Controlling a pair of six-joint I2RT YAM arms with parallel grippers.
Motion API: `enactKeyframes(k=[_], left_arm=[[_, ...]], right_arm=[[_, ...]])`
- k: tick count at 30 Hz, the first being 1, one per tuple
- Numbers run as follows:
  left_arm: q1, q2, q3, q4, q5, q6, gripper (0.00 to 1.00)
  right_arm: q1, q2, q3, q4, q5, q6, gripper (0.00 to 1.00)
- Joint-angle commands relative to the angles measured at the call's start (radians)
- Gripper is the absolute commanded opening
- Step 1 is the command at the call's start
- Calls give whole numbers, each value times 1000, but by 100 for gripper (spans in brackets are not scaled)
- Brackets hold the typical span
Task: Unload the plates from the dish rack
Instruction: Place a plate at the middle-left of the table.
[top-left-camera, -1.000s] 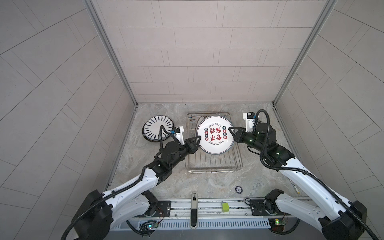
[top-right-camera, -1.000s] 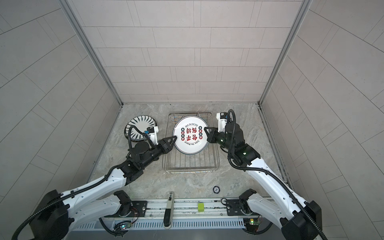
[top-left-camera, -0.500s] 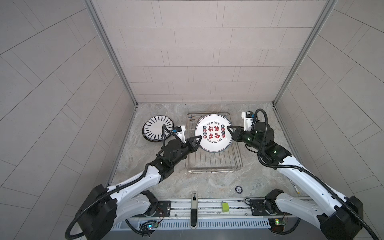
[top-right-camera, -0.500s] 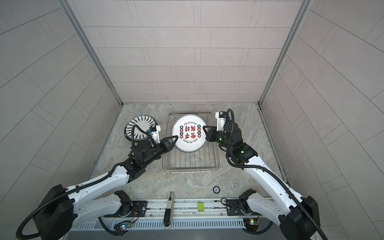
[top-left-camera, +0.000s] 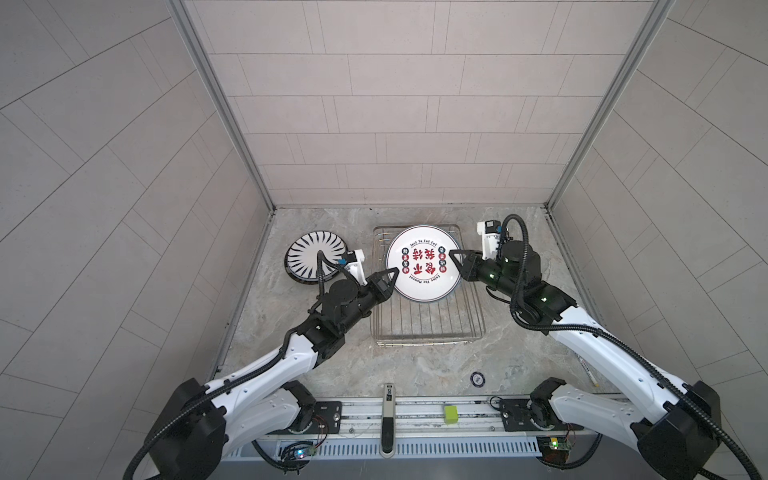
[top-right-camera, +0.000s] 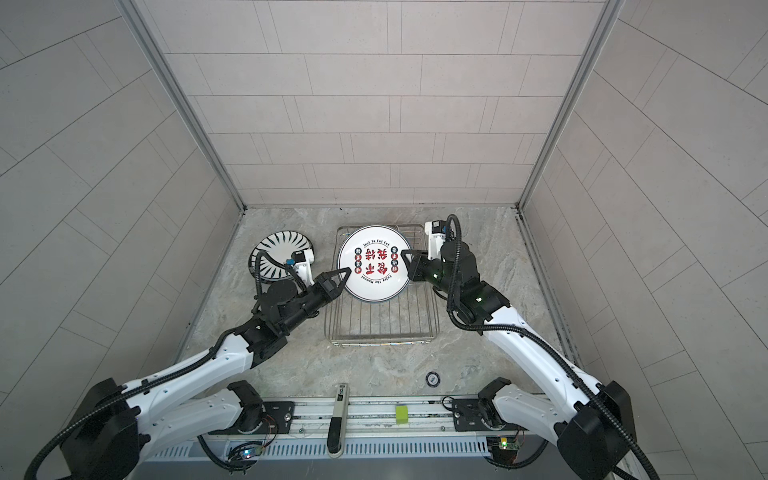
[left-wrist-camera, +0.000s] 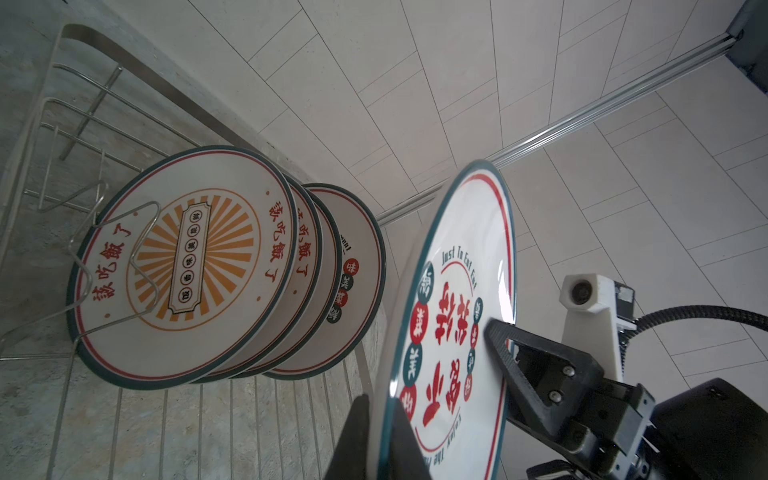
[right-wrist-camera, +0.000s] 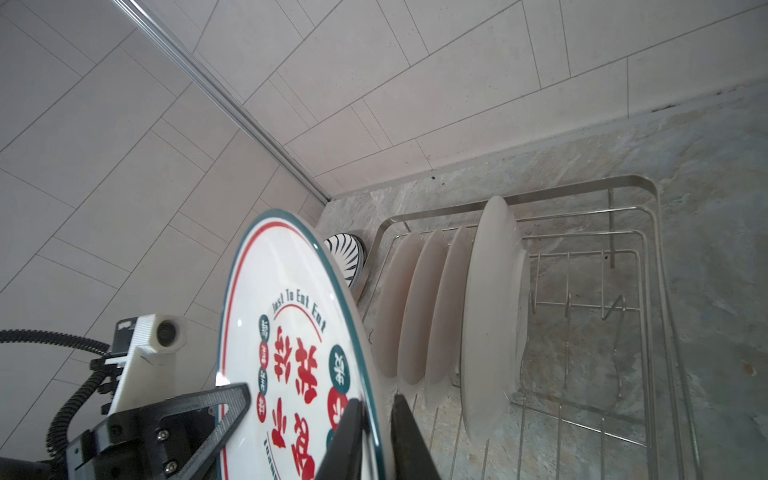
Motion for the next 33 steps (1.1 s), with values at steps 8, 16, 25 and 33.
enactKeyframes(k=[8,16,25,33], left_arm=[[1,-78,-15,21,-27,18,0],[49,-150,-27,-51,-59,21,0],[156,-311,-73,-179,-109,5,0],[330,-472,-121,-332,-83,-50,0]], right_arm=[[36,25,31,-49,-14,-23,64],[49,-11,35,-101,47,-41,99],[87,-63,20,-67,72,-146,98],[229,-22,107,-111,165,-303,96]])
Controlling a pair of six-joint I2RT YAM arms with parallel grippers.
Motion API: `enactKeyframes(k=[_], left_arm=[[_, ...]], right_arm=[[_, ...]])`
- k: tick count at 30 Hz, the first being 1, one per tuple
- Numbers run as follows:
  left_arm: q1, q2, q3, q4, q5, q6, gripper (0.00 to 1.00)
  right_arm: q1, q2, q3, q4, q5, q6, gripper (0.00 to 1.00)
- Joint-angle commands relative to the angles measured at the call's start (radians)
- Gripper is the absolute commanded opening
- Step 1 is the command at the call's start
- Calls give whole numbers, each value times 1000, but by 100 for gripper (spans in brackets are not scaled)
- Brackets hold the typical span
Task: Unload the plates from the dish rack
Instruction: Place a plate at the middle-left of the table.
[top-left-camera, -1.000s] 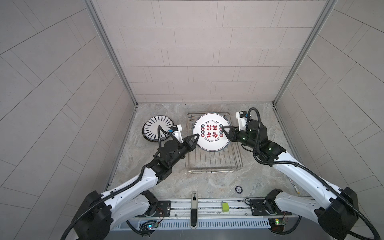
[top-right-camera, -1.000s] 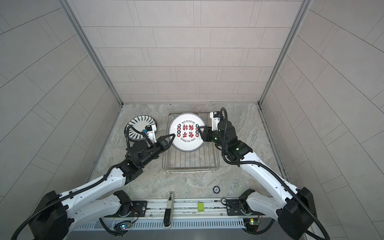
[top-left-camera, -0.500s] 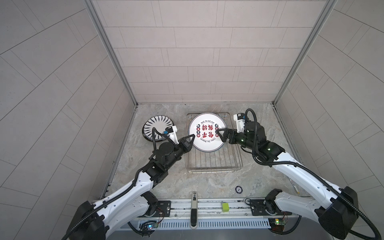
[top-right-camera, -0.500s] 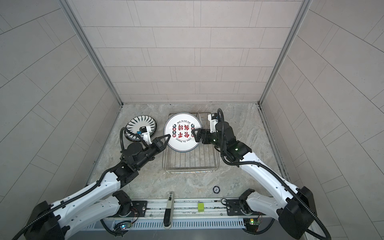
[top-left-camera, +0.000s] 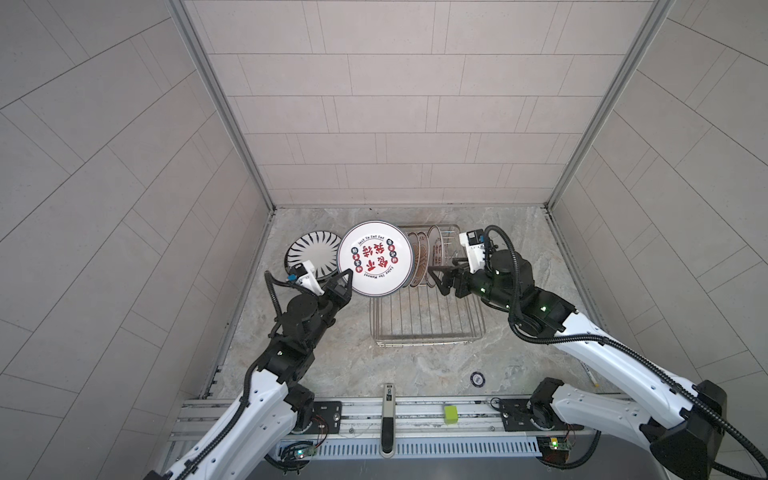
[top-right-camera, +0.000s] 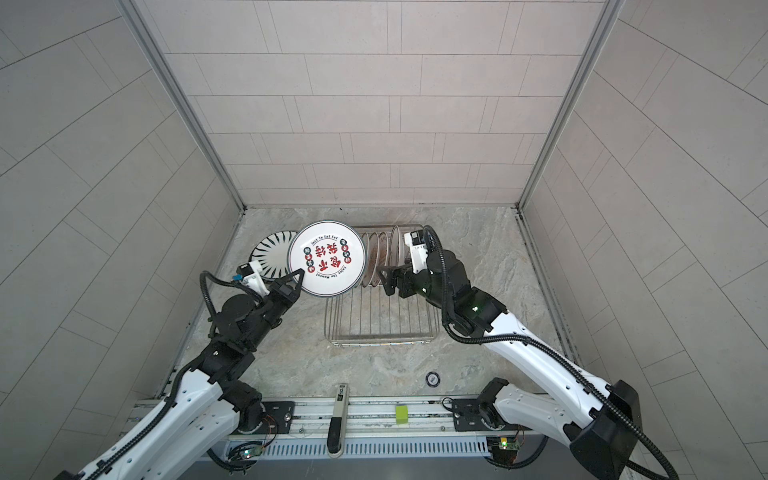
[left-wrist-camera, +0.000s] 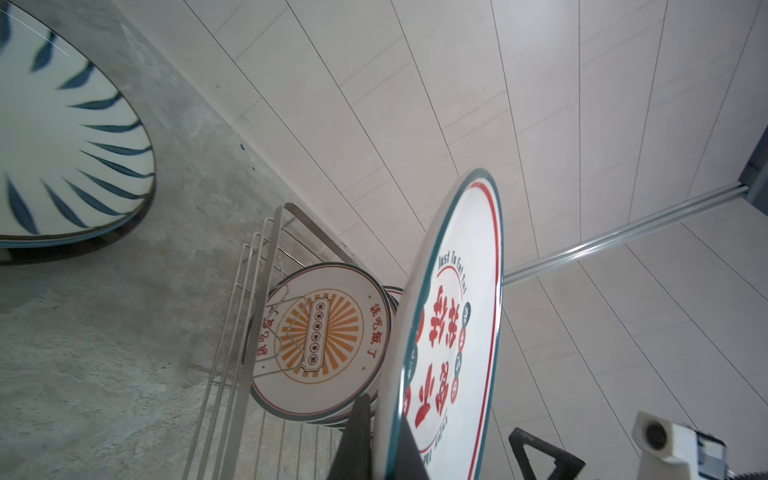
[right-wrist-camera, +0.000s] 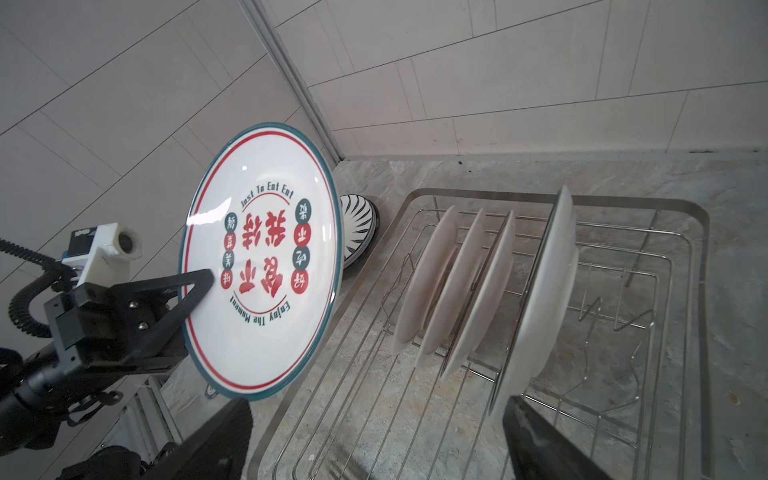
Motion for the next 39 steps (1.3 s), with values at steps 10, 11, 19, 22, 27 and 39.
enactKeyframes(k=[10,11,19,22,27,39], left_arm=[[240,-212,-47,-206,50,-85,0],[254,-219,-48,-227,49,-87,0],[408,-229,-81,-293,113,-131,0],[423,-222,-86,-342,103,-135,0],[427,-222,-92,-428,55,-129,0],[427,-196,-157,-467,15,-142,0]], right_arm=[[261,303,321,-117,235,-234,98],[267,326,337,-114,231,-236,98],[320,537,500,-141,200,-252,95],[341,618,581,-185,214,-258,95],[361,730,690,-237,208,-256,96],[368,914,853,-299,158,-237,95]])
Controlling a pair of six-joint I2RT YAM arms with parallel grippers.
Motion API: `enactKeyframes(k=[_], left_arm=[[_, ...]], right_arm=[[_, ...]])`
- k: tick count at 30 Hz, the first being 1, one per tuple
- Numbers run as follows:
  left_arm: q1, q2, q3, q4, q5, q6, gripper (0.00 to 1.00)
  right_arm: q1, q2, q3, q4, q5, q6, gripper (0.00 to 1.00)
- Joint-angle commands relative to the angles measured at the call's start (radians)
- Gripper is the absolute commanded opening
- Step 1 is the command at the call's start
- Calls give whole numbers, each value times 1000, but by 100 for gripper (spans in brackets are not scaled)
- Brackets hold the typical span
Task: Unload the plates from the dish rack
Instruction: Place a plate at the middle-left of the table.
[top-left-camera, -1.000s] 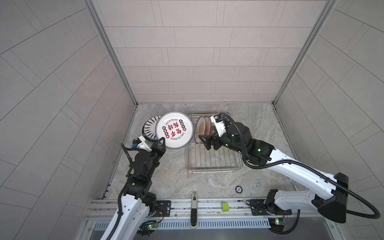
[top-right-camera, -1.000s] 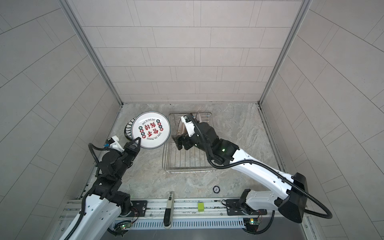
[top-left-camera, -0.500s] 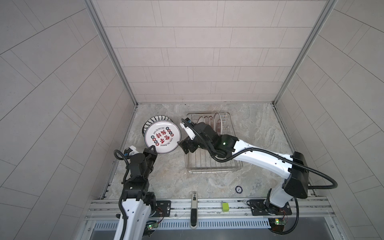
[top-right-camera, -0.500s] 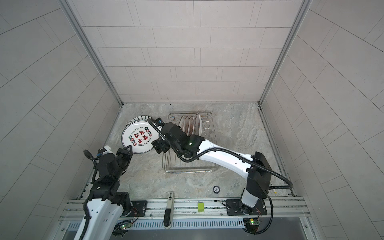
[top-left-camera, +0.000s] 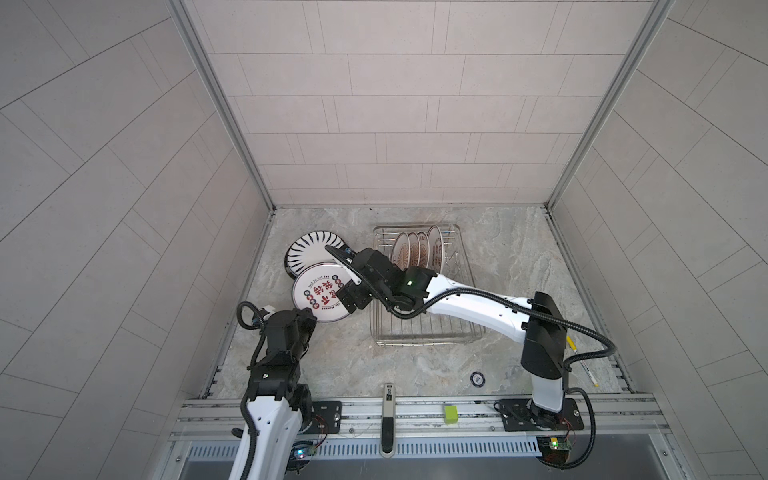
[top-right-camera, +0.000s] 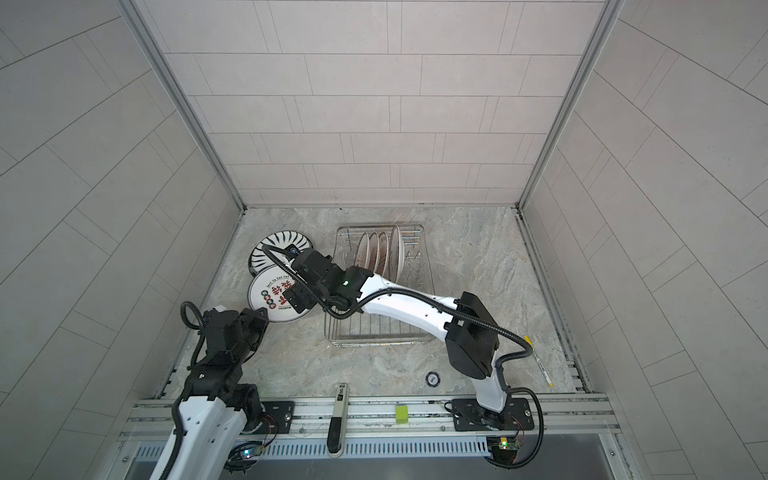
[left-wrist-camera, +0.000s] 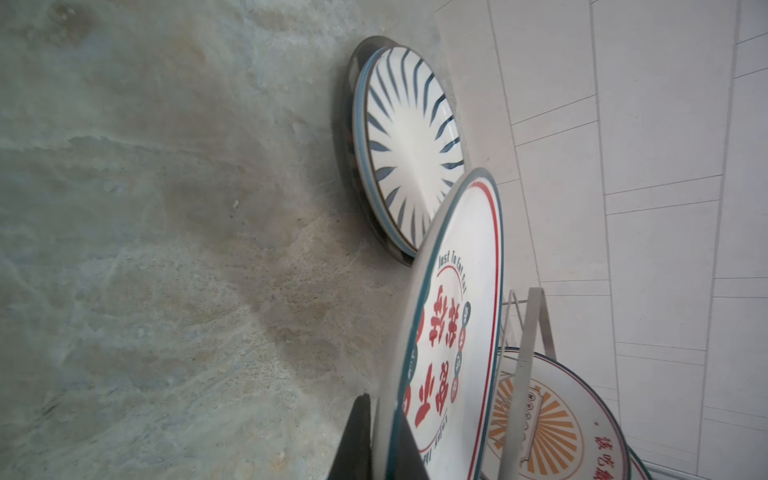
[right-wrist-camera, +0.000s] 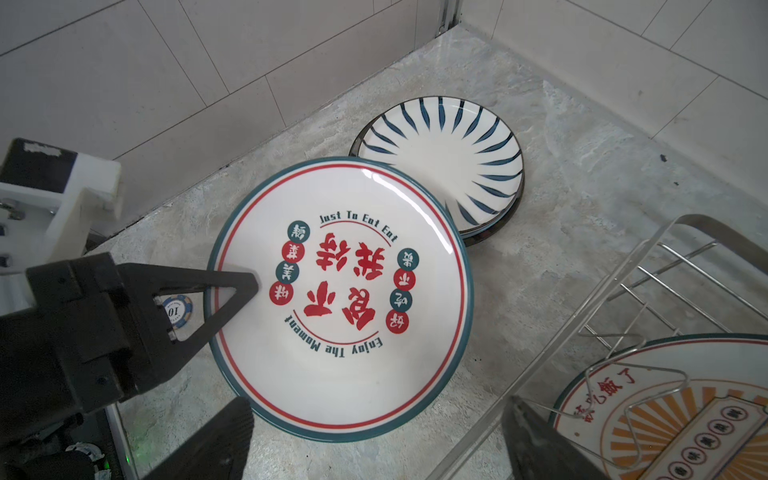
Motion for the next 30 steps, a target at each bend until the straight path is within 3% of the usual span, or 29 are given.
enactKeyframes(k=[1,14,30], left_arm=[[5,15,-12,49,-19,-24,0],[5,186,-37,124,24,-29,0],[5,196,-46,52,-12,-44,1]], right_arm=[[6,30,45,-38,-15,11,95],[7,105,103,-73,-19,17,94],[7,166,149,-117,-42,20,93]])
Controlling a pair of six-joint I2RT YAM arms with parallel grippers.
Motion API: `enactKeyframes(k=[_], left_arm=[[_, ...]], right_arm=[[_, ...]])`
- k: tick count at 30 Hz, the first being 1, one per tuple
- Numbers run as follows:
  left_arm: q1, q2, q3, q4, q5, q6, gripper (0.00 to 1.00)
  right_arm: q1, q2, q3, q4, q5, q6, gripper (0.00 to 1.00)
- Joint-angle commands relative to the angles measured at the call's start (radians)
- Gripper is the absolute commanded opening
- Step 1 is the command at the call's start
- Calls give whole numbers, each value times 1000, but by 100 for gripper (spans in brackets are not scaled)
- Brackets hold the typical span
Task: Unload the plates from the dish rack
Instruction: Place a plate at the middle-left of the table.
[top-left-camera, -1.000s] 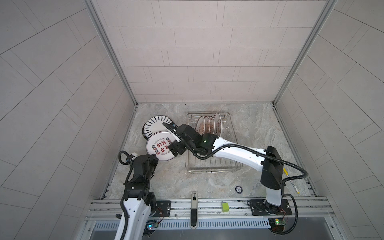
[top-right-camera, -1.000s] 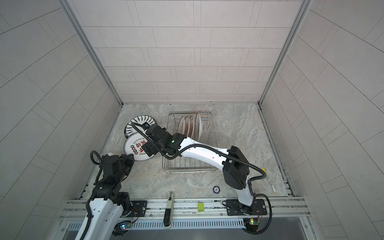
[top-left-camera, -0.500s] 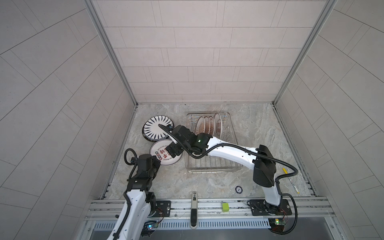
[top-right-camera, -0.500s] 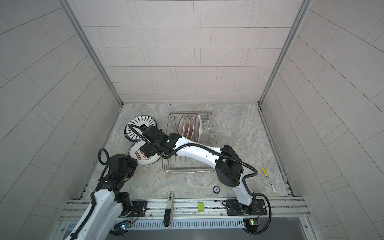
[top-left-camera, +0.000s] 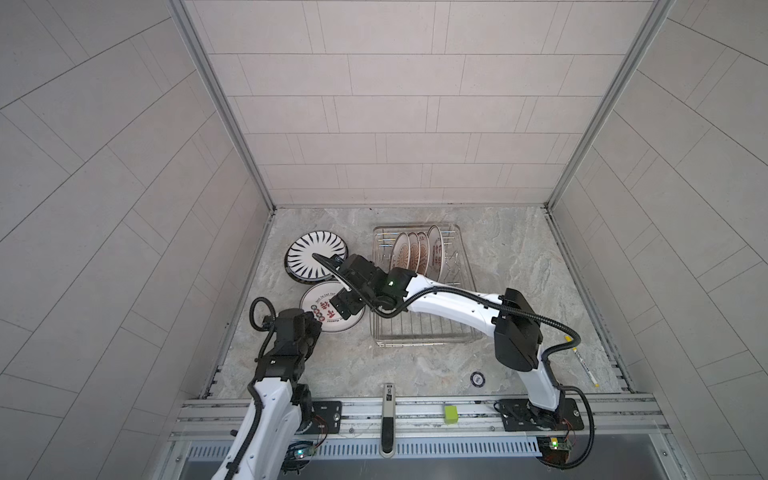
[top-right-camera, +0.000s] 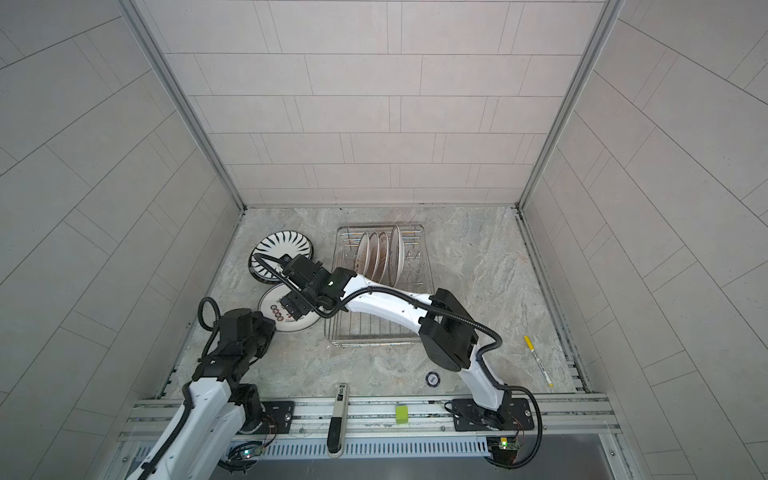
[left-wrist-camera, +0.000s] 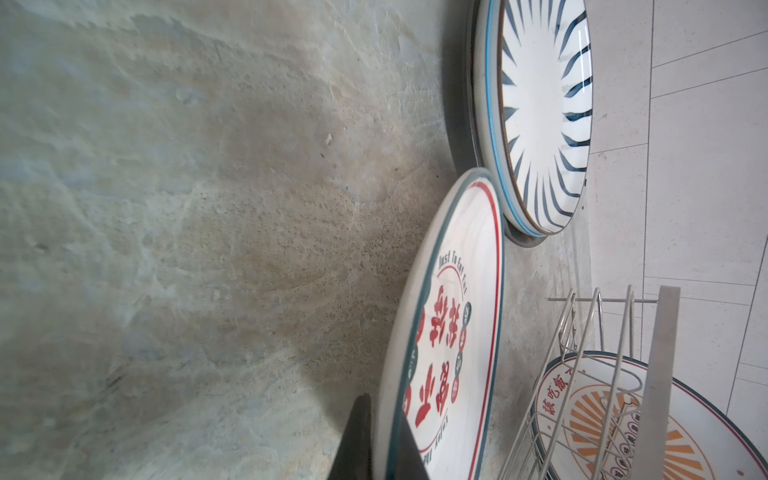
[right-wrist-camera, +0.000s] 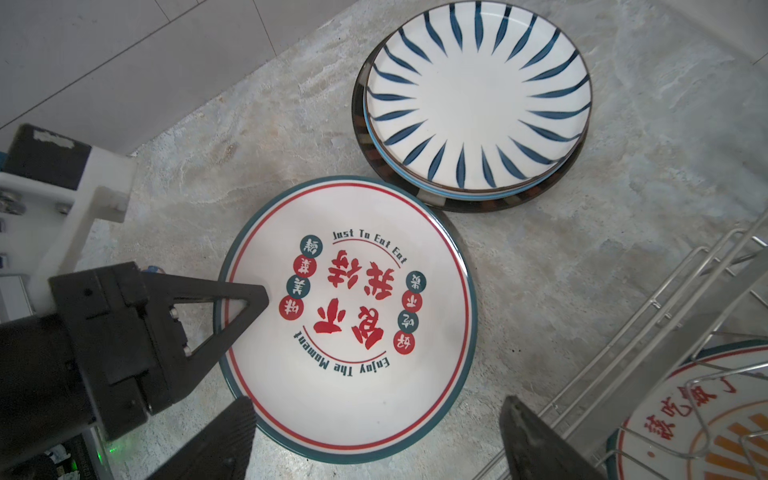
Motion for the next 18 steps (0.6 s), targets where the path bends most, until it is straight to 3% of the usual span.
enactKeyframes(k=[1,10,15,18], left_arm=[[5,-2,-3,5,-34,-25,3],[6,16,-14,2,-65,-28,13],[5,38,-17,19,-65,-26,30],[7,59,-20,41,-70,-25,34]], right_arm=[[7,14,39,-32,0,4,93],[7,25,53,-42,3,1,93],[7,26,55,-49,11,-1,93],[6,26,55,-49,12,-2,93]])
